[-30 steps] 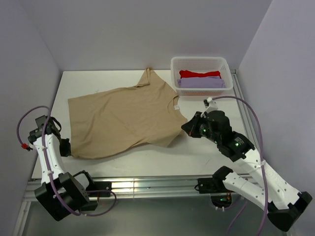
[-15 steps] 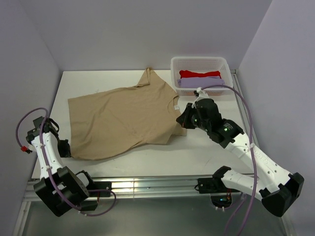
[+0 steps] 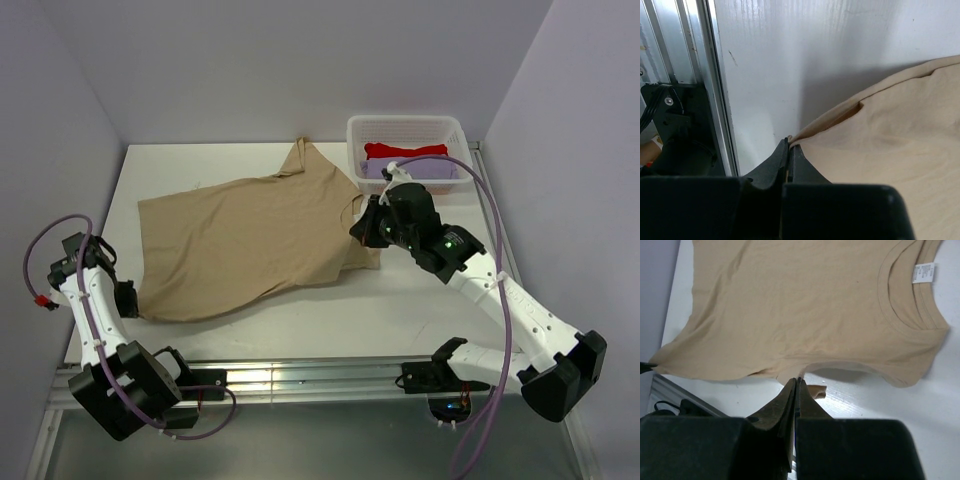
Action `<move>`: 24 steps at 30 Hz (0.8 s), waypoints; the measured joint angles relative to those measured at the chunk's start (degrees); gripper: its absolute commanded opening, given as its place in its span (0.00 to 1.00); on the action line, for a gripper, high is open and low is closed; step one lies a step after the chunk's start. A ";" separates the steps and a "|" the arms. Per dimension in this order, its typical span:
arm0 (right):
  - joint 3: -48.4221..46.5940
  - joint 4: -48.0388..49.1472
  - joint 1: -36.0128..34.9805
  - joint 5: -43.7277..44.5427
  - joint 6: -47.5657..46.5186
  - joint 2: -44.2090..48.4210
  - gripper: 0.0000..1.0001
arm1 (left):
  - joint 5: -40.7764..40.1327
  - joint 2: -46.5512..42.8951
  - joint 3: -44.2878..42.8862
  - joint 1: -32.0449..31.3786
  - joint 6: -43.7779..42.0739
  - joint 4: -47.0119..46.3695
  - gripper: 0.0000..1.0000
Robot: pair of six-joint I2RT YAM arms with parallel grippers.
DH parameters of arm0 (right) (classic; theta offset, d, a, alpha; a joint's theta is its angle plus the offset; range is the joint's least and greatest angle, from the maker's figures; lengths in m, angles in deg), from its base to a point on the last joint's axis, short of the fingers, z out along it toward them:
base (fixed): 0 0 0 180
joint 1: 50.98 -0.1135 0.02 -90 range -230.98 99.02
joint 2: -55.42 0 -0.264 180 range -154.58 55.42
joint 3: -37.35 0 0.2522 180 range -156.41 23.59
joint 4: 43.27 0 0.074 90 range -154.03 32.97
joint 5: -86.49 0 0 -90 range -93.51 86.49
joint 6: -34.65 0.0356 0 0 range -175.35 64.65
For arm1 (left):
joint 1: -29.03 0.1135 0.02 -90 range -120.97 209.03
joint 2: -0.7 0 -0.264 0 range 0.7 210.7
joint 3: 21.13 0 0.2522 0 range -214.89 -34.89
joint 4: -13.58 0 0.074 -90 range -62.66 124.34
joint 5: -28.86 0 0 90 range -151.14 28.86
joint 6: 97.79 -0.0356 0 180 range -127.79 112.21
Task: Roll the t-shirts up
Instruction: Flatten the tshirt
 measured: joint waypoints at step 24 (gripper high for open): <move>6.49 10.29 0.63 -1.60 2.19 -27.61 0.00 | 0.72 17.46 4.00 -4.94 10.29 -13.38 0.00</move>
